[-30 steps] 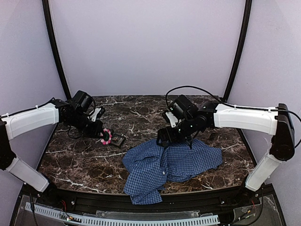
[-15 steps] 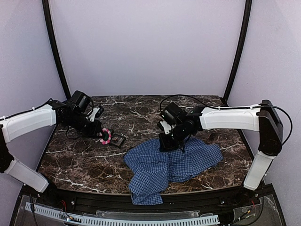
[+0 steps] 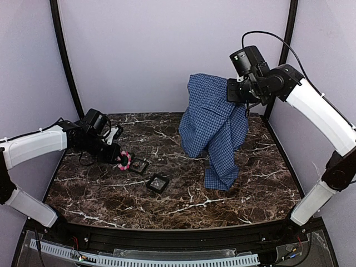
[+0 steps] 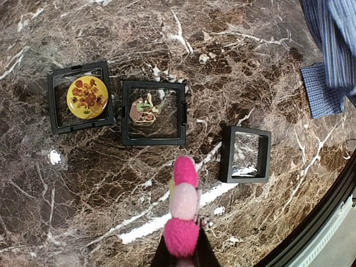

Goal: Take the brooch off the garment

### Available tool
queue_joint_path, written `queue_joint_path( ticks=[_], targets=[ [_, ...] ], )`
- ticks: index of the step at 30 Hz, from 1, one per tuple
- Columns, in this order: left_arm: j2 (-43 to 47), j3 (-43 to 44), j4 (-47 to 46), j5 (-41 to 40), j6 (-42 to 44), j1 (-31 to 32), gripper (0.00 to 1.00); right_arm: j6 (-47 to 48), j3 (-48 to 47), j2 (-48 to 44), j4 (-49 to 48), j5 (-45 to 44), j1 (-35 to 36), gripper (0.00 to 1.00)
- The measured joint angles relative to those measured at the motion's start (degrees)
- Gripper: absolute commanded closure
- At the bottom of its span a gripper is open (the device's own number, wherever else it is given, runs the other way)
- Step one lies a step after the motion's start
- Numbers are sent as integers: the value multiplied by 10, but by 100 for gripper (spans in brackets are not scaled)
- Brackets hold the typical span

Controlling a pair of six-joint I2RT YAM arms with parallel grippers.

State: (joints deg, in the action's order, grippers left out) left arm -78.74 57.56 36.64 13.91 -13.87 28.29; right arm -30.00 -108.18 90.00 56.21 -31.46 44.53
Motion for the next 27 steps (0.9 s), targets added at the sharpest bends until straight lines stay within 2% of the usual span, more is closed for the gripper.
queue_joint_path(
  ticks=[3, 6, 11, 22, 27],
  targets=[
    [0, 6, 0, -25, 11, 10, 99, 7, 47, 3, -15, -58, -31, 100],
    [-14, 27, 7, -57, 26, 38, 99, 4, 141, 10, -53, -73, -58, 100],
    [-75, 81, 16, -117, 45, 97, 99, -9, 252, 34, -101, -59, -92, 68],
    [-145, 119, 41, -213, 71, 178, 97, -27, 318, -16, -178, 19, -103, 24],
    [-187, 146, 49, -232, 82, 214, 97, -37, 331, -18, -202, 52, -103, 12]
  ],
)
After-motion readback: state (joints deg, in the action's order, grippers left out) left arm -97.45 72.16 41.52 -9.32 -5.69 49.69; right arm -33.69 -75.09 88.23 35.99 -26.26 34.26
